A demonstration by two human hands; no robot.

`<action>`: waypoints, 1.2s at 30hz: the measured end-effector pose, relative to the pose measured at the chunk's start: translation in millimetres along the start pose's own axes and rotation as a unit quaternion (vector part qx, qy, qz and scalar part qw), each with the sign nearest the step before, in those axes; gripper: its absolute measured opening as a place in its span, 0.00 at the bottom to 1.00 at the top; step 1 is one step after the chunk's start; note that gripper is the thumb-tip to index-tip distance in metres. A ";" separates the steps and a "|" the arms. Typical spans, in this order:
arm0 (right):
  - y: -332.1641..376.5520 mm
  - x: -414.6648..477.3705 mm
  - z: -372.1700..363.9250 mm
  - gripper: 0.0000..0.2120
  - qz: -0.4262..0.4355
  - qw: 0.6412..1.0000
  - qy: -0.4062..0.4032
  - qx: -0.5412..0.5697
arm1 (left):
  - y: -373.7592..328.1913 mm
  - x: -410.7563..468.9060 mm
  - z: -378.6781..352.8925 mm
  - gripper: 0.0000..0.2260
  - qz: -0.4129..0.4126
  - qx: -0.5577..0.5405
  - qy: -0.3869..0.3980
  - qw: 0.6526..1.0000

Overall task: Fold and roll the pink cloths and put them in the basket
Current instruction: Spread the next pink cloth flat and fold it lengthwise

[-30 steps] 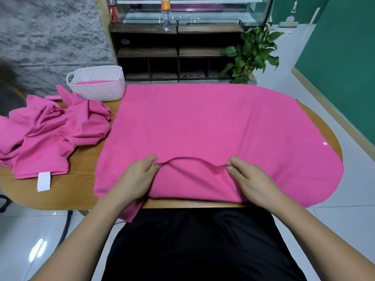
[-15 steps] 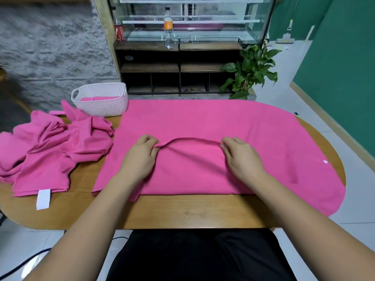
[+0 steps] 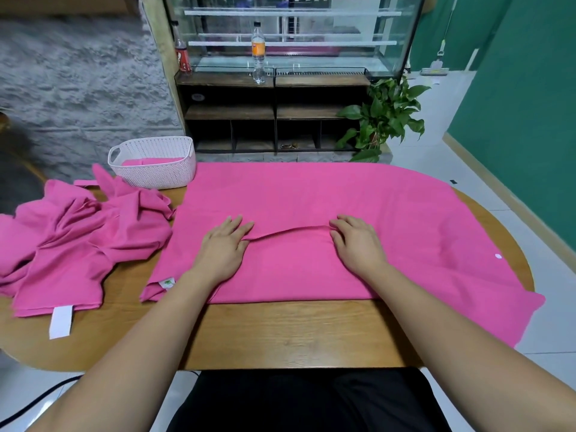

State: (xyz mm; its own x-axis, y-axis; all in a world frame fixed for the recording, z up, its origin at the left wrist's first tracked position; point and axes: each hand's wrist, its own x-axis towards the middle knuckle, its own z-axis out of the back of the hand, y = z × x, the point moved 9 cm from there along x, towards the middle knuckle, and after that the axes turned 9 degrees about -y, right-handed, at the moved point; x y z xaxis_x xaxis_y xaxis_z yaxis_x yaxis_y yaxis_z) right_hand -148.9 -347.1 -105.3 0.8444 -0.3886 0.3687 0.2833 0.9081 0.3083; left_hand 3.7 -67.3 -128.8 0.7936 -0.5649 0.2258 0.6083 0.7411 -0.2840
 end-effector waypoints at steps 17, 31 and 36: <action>0.7 -105.3 27.8 0.21 -0.015 0.999 0.007 0.039 | -19.7 -118.2 18.9 0.25 -0.025 -0.033 -0.005 0.999; 10.7 -38.6 45.6 0.19 0.030 0.997 -0.064 0.026 | -14.3 -44.4 45.2 0.28 0.029 -0.120 -0.042 0.991; 5.7 8.5 19.0 0.20 0.002 1.000 -0.014 -0.001 | 3.3 4.5 27.4 0.22 0.049 -0.087 -0.028 0.995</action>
State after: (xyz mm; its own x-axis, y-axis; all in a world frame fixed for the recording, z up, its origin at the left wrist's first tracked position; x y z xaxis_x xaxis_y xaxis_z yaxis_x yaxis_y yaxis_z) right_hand -148.8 -348.2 -83.7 0.8332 -0.3882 0.3939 0.2801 0.9104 0.3046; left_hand 9.1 -57.4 -103.2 0.8502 -0.4689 0.2392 0.5244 0.7151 -0.4623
